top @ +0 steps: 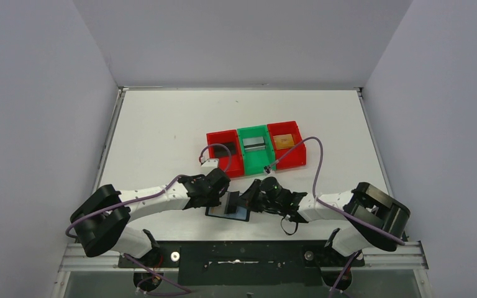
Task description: Take the credit cards out of the card holder
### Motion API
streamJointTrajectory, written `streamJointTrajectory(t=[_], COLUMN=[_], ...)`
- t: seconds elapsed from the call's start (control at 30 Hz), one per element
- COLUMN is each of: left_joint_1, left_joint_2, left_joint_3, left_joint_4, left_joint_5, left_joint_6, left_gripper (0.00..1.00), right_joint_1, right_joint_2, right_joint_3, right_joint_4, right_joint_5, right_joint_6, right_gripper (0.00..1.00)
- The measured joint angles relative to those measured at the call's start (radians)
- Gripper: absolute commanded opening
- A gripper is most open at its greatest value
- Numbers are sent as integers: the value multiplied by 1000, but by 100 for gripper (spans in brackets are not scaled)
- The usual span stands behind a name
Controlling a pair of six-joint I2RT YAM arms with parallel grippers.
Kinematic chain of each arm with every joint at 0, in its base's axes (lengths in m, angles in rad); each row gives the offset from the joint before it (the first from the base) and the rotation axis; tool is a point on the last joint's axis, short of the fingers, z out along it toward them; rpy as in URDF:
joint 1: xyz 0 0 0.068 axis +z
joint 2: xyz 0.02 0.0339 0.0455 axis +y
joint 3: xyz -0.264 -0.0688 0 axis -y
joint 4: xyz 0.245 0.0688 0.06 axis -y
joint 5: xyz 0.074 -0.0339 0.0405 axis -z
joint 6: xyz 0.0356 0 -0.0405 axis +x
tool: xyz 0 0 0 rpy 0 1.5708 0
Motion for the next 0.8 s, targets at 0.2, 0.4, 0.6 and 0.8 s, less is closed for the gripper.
streamJointTrajectory(t=[0.2,0.4,0.6,0.8], left_joint_1=[0,0,0,0], left_joint_2=[0,0,0,-3], left_joint_3=[0,0,0,-1], left_joint_4=[0,0,0,0], left_joint_5=[1,4,5,6], left_joint_6=[0,2,3,3], left_gripper=[15,15,15,15], right_joint_1=[-3,-3,-3,-3], right_joint_2=[-1,51,67,57], right_joint_3=[-4,-3,-3,-3], right_joint_4=[-6,29,52,60], right_joint_5=[4,-16,-26,-25], right_joint_6=[0,5,14,18], right_gripper=[19,16,6,2])
